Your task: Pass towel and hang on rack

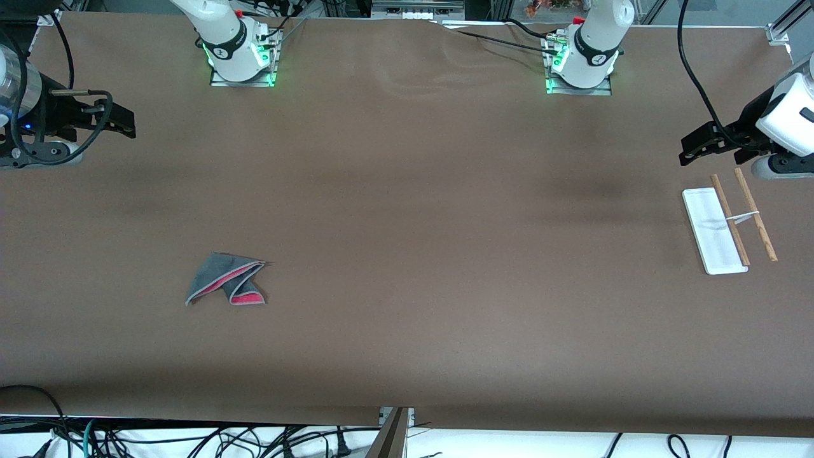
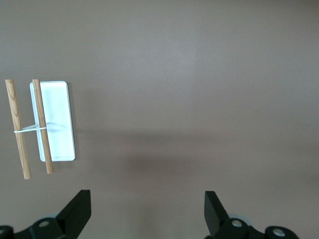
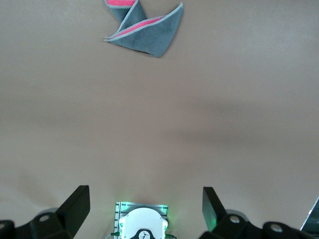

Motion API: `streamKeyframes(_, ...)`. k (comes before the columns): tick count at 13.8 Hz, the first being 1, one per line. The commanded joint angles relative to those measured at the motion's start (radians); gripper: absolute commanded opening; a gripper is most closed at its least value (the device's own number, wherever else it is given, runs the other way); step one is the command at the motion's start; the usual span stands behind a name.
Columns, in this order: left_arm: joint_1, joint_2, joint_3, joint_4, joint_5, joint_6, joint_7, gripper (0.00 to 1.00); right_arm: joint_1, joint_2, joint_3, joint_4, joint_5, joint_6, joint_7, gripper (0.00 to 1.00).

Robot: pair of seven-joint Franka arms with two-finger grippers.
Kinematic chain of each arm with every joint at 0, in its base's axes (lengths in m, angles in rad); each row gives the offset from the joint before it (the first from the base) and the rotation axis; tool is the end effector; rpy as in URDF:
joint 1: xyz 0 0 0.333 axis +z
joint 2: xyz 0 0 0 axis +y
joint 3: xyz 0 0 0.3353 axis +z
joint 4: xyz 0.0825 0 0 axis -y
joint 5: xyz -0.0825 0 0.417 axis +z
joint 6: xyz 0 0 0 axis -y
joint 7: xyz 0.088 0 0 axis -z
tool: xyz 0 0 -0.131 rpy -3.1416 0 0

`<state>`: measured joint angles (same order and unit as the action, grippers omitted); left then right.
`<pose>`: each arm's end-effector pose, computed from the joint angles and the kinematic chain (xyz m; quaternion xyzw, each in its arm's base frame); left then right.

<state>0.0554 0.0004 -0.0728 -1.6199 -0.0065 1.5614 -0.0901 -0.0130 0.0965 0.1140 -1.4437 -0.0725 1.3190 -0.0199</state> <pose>0.5832 -0.0110 0.5941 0.9989 0.0364 -0.0296 0.0017 0.5841 0.0450 0.6075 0.9919 0.0553 -0.1087 0.0348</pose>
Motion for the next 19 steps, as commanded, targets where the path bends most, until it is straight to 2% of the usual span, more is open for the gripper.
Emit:
streamKeyframes(1,0.01,0.023,0.002,0.049,-0.004,-0.015,-0.002,1.0,-0.008,-0.004,0.006,-0.003,0.003,0.006,0.009,1.0)
streamKeyframes(8,0.024,0.033,-0.002,0.077,-0.003,-0.011,-0.002,1.0,-0.012,0.005,0.001,0.002,0.033,0.029,0.011,1.0)
streamKeyframes(11,0.024,0.027,-0.038,0.077,0.002,-0.023,-0.01,1.0,-0.012,0.005,0.003,0.003,0.037,0.032,0.009,1.0)
streamKeyframes(16,0.029,0.029,-0.035,0.078,0.002,-0.018,-0.003,1.0,-0.012,0.048,0.001,-0.006,0.016,0.106,0.009,1.0)
streamKeyframes(19,0.03,0.029,-0.033,0.077,0.002,-0.018,-0.002,1.0,-0.01,0.065,0.003,-0.072,-0.033,0.158,0.011,1.0)
